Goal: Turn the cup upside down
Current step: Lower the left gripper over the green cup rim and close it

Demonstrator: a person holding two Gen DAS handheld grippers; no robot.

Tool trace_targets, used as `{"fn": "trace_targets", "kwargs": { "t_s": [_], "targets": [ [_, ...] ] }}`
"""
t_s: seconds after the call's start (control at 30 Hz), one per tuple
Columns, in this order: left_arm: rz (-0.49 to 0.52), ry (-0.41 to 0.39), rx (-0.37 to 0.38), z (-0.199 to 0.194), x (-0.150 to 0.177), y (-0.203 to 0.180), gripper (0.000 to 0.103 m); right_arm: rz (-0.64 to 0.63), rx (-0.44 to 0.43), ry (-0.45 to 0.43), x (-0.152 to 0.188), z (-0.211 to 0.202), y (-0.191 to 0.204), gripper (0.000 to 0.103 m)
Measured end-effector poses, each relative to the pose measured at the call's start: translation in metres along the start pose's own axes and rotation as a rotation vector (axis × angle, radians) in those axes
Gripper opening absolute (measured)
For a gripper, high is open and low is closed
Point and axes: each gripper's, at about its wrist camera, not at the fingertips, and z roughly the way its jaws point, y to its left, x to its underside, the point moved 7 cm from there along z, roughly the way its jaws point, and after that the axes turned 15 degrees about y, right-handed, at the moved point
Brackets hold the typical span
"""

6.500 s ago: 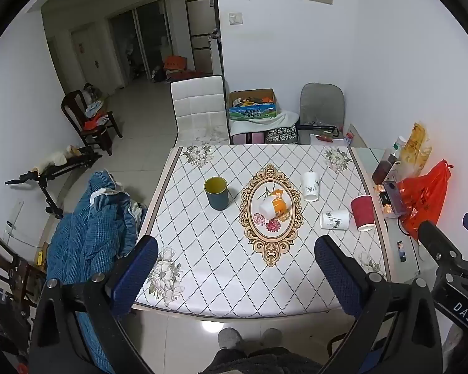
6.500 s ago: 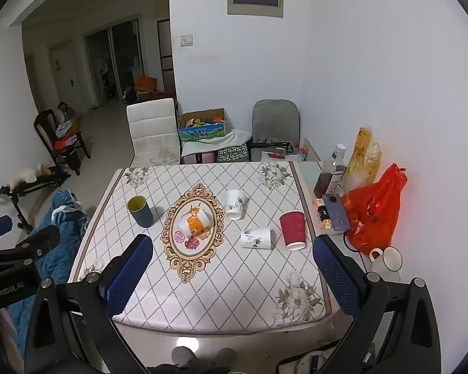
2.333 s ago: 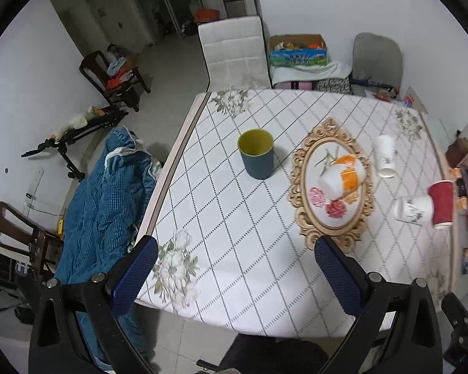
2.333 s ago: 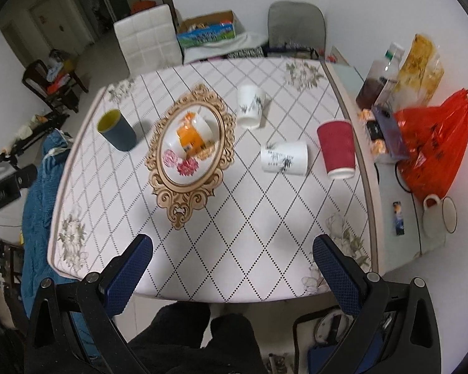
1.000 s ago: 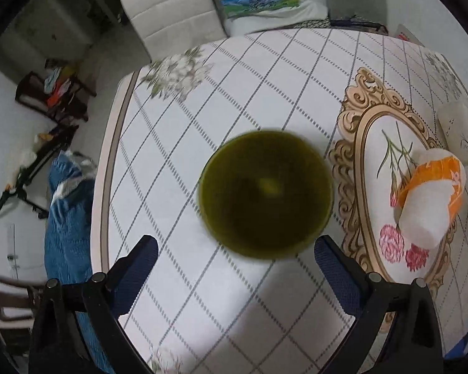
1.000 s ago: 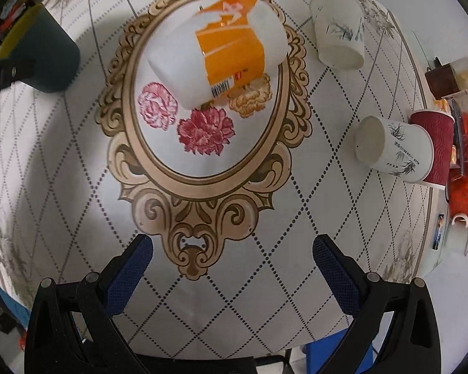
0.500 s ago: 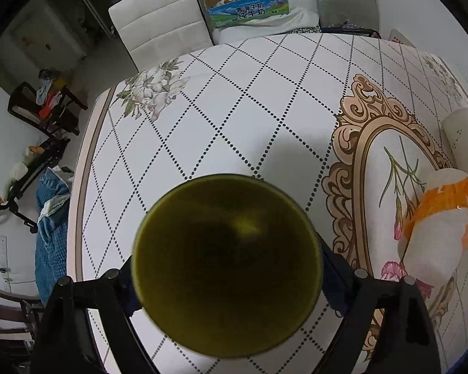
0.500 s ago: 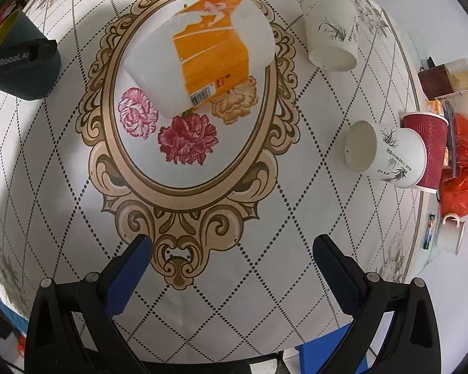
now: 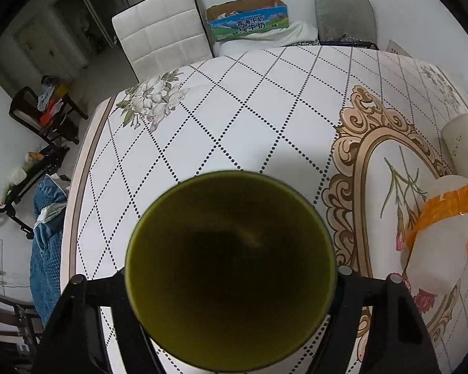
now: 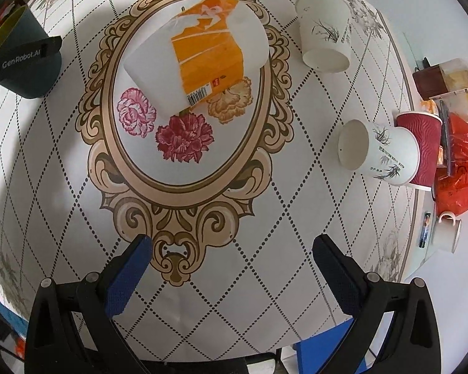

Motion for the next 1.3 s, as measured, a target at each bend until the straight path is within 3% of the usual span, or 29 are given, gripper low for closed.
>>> {"fn": "trace_targets", "kwargs": {
  "t_s": [0.3,0.5,1.07,1.3],
  "targets": [
    [0.021,0.006,0.013,-0.009,0.007,-0.003,0.068,0.009,0.0,-0.01,0.008,-0.003,0.001,0.103],
    [0.04,0.063,0.071,-0.026,0.023,-0.001,0.068,0.014,-0.015,-0.02,0.013,-0.006,0.004,0.103],
    [0.077,0.386,0.189,-0.079,0.124,-0.032,0.068,-0.032,-0.077,-0.042,0.058,-0.007,-0.022,0.103],
    [0.064,0.596,0.266,-0.067,0.167,-0.06,0.067,-0.042,-0.111,-0.042,0.069,0.002,-0.049,0.103]
  ]
}}
